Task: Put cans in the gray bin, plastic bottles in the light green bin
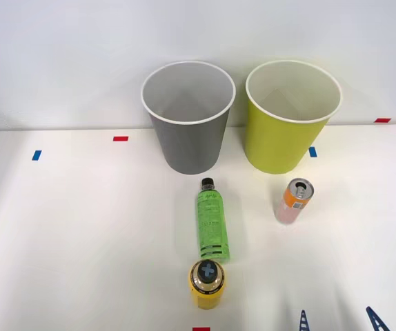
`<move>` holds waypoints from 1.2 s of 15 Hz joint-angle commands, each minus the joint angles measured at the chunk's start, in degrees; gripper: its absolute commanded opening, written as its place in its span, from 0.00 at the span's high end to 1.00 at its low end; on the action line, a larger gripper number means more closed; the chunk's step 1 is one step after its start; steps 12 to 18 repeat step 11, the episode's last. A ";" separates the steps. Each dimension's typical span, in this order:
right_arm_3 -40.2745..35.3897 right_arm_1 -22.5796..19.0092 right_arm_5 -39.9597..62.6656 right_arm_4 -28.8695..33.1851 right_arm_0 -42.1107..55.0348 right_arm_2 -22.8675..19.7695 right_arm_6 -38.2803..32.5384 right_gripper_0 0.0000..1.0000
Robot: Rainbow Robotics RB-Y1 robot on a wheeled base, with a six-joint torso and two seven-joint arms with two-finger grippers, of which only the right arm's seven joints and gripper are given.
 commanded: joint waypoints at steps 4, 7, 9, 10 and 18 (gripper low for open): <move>0.00 0.00 0.00 -0.01 0.00 0.00 0.01 0.00; 0.00 0.00 0.00 -0.01 0.00 0.00 0.01 0.00; 0.00 0.00 0.00 -0.01 0.00 0.00 0.01 0.00; 0.00 0.00 0.00 -0.01 0.00 0.00 0.01 0.00; 0.00 0.00 0.00 -0.01 0.00 0.00 0.01 0.00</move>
